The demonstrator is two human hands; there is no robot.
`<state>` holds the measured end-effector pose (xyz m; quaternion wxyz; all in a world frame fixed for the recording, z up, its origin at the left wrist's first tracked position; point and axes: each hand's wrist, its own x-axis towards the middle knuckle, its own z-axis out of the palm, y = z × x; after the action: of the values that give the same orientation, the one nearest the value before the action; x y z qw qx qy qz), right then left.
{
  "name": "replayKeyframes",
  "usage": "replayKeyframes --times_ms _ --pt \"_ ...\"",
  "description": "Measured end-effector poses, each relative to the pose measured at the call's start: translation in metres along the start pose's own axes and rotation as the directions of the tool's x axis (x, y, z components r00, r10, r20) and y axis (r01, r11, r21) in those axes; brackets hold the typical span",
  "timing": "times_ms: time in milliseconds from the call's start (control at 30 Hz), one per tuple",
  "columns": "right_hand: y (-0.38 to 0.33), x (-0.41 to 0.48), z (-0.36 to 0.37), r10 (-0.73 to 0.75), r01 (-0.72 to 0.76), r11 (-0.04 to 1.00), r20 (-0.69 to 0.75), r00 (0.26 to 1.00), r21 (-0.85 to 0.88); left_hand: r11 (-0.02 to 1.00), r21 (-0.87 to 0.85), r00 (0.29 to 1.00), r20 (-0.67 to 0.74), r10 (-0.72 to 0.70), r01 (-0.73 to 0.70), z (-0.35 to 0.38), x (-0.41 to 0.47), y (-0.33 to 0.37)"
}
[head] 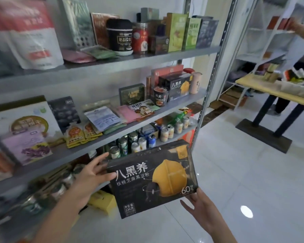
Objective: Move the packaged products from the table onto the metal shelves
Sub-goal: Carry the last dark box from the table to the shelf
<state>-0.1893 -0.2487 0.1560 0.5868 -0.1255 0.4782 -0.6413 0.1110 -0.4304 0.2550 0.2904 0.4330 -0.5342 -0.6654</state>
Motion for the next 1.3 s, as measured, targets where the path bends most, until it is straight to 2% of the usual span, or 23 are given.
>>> replayKeyframes --times_ms 167,333,433,733,900,1000,1133,1200,1300 --pt "-0.022 0.031 -0.012 0.097 -0.088 0.977 -0.036 0.995 0.194 0.997 0.062 0.998 -0.03 0.05 -0.048 0.026 0.007 0.003" --pt "-0.047 0.072 -0.024 0.126 -0.117 0.955 -0.016 0.992 0.273 0.988 0.125 0.993 -0.051 0.103 -0.096 0.058 0.033 0.011" --pt "-0.064 0.11 -0.037 0.136 -0.131 0.953 0.0 0.991 0.274 0.987 0.127 0.986 -0.115 0.117 -0.102 0.075 0.063 0.01" --pt "-0.115 0.213 -0.1 0.151 -0.145 0.94 0.004 0.989 0.309 0.983 0.131 0.982 -0.116 0.146 -0.131 0.155 0.175 0.015" --pt "-0.158 0.263 -0.119 0.198 -0.189 0.939 0.0 0.98 0.288 0.986 0.126 0.974 -0.187 0.131 -0.108 0.194 0.213 0.026" --pt "-0.187 0.303 -0.126 0.217 -0.212 0.967 -0.018 0.976 0.143 0.982 0.158 0.958 -0.249 0.143 -0.105 0.212 0.244 0.032" --pt "-0.236 0.36 -0.146 0.204 -0.228 0.943 -0.122 0.971 -0.244 0.972 0.193 0.926 -0.324 0.192 -0.134 0.256 0.288 0.042" --pt "-0.269 0.384 -0.154 0.119 -0.151 0.874 -0.098 0.988 -0.462 0.97 0.198 0.912 -0.354 0.206 -0.142 0.284 0.312 0.049" --pt "-0.328 0.413 -0.167 -0.048 0.046 0.765 0.015 0.999 -0.642 0.972 0.162 0.893 -0.391 0.222 -0.171 0.332 0.351 0.061"
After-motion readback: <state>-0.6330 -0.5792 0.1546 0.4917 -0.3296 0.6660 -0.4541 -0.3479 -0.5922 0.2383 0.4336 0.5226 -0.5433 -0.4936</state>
